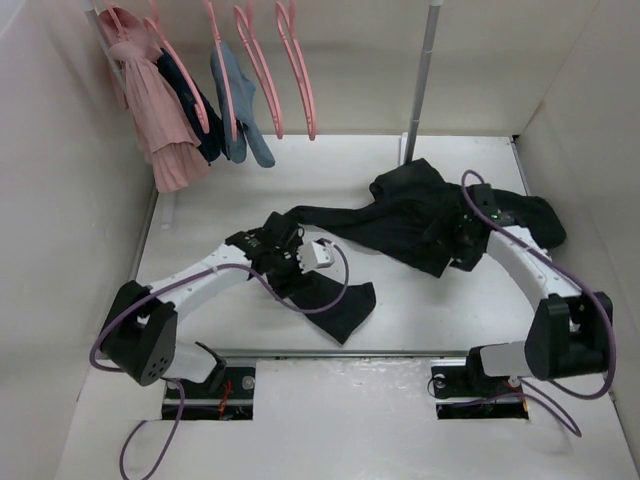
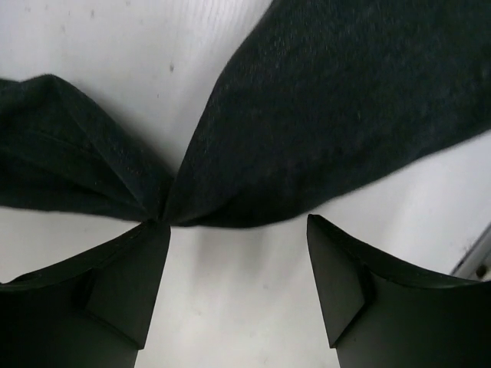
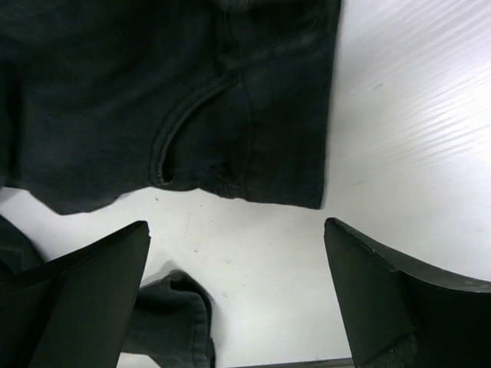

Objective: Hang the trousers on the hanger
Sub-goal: Flatten out the trousers at the center of the board.

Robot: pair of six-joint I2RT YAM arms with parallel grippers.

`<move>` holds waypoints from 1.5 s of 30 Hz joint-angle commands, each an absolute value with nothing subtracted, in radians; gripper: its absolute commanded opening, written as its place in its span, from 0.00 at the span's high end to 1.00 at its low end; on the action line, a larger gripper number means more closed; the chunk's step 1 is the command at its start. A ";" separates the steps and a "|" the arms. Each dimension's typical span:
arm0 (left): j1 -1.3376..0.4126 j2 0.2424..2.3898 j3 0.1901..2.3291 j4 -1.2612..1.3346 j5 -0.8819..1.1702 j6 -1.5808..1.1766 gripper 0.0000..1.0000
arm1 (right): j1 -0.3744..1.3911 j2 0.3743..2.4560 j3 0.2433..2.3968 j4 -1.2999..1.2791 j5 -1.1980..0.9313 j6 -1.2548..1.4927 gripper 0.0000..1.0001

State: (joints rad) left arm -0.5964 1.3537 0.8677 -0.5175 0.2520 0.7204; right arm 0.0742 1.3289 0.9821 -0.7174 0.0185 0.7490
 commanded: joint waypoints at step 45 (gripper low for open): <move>-0.136 1.180 1.048 -0.716 0.314 1.171 0.18 | -0.209 1.209 1.434 -0.804 0.216 0.494 1.00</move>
State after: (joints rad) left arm -0.0803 1.2205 1.0416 -0.6781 0.2657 1.2072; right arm -0.2012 1.2118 1.4101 -0.8570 0.2241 0.5365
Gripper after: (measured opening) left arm 0.811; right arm 0.068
